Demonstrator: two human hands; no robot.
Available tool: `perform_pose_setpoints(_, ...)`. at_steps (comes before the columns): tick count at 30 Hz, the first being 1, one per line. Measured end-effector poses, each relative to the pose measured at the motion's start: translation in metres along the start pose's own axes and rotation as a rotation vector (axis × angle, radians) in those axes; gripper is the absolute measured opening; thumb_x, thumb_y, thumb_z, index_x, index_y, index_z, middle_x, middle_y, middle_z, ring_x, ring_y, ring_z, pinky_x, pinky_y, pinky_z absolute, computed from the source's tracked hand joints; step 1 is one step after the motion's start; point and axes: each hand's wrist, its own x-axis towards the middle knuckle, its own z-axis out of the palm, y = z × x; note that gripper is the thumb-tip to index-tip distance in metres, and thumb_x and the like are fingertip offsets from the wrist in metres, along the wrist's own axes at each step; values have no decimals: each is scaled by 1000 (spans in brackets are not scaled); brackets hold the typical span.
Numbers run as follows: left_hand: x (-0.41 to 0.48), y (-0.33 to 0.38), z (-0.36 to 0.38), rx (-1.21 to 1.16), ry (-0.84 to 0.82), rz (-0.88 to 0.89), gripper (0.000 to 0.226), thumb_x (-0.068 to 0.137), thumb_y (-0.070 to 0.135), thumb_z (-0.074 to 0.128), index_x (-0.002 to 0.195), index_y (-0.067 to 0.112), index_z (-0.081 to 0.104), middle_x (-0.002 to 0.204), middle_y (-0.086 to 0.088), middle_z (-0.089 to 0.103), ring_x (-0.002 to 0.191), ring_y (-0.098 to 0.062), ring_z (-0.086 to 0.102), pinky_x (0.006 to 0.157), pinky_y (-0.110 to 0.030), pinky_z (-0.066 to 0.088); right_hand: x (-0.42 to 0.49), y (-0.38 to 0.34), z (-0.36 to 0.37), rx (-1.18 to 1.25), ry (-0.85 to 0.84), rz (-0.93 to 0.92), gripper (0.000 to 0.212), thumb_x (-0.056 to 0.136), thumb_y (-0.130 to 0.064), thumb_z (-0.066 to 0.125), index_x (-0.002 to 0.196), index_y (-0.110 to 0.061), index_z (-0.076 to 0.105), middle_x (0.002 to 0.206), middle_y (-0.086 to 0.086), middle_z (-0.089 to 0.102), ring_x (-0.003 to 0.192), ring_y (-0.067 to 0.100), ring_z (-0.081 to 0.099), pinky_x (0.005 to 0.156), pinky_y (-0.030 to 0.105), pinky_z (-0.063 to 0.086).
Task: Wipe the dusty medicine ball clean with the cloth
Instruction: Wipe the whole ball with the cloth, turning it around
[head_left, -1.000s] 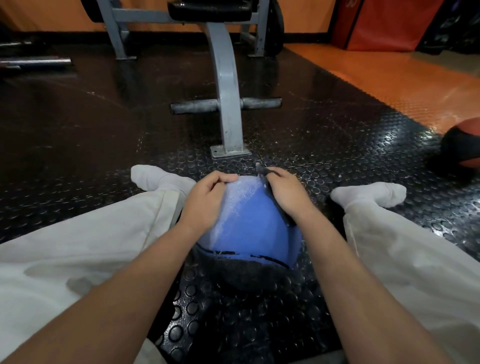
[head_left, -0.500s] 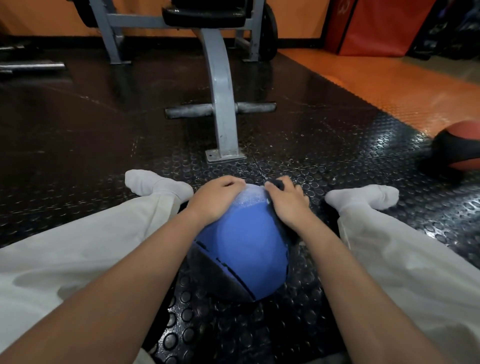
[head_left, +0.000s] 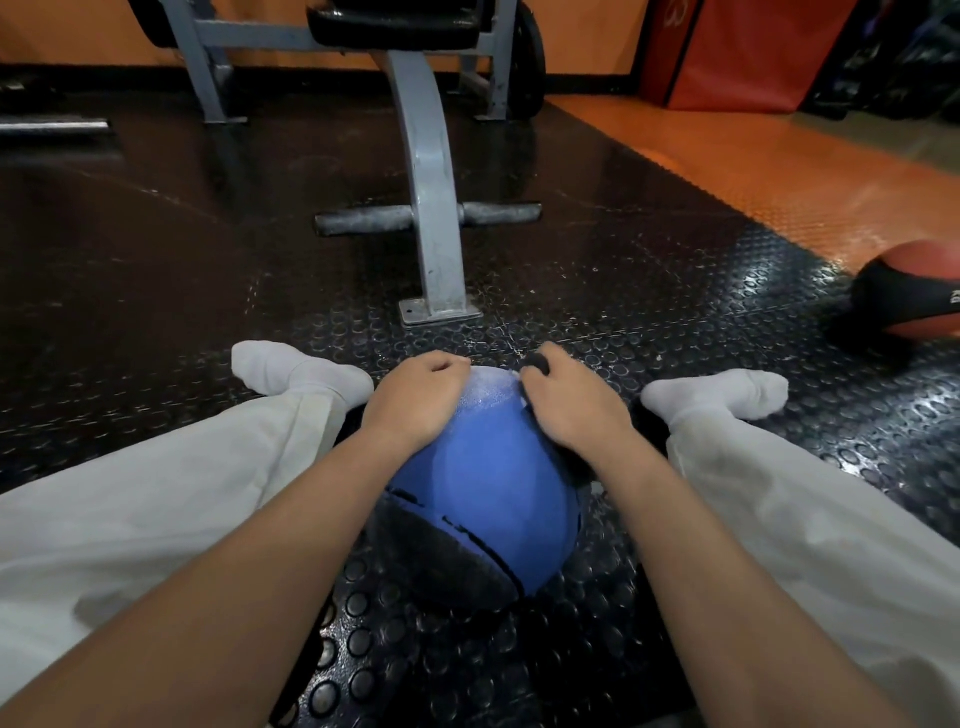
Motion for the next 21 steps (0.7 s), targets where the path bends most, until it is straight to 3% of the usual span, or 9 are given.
perform_pose_setpoints(3,3,4,4,8,47,-59,29,99,30,42,106,25,70,100,10,61,96,-14,52,85,-28,37,19,2,-5,71,-91,59,15,95,-29,37,92,-17,45,106,9,58,98,29,53,76,36,36)
perform_pose_setpoints(5,7,4,5,42,36,-81,27,97,29,42,94,24,69,95,10,61,92,-15,53,84,-29,41,11,-7,-3,-49,-38,-61,15,94,-31,39,98,-18,47,108,11,58,95,30,52,74,37,37)
perform_pose_setpoints(7,9,2,2,68,-14,-33,29,93,29,42,85,22,69,103,1,68,94,-19,58,88,-33,45,-12,-20,10,-260,134,-282,25,92,-35,39,105,-18,51,106,12,56,94,34,52,73,39,38)
perform_pose_setpoints(9,7,1,-2,-13,-26,-17,31,94,24,44,98,16,74,117,-4,68,107,-23,59,97,-39,45,-37,-30,20,-333,297,-494,36,87,-39,34,104,-16,55,96,9,54,85,33,51,65,37,36)
perform_pose_setpoints(11,6,-3,-5,-89,-39,-26,31,97,18,45,114,14,70,128,-3,64,118,-21,57,103,-32,41,-40,-27,22,-280,291,-555,33,87,-39,35,102,-17,55,91,3,48,84,27,45,67,37,35)
perform_pose_setpoints(14,6,-12,-5,-82,-8,-35,36,101,19,38,119,21,69,132,5,62,122,-13,53,100,-24,37,-2,-1,14,-13,65,-296,17,95,-30,42,104,-20,53,100,-1,42,99,23,39,89,39,35)
perform_pose_setpoints(17,3,-13,-2,-85,38,-45,38,101,19,34,118,25,68,132,10,61,122,-9,51,96,-21,33,33,23,15,266,-98,-8,26,98,-13,39,104,-8,64,115,7,51,119,28,40,106,42,28)
perform_pose_setpoints(19,4,-12,-1,-92,44,-53,40,100,17,33,118,24,68,133,9,60,122,-10,51,96,-21,33,38,25,19,213,-59,-25,27,98,-9,38,105,-7,64,114,3,53,118,24,38,105,37,25)
perform_pose_setpoints(21,8,-11,-4,-112,56,-98,41,99,14,34,118,22,69,133,8,60,121,-12,52,98,-22,34,24,16,22,275,43,-126,16,96,-17,44,97,-18,60,100,-5,48,109,19,35,93,32,24)
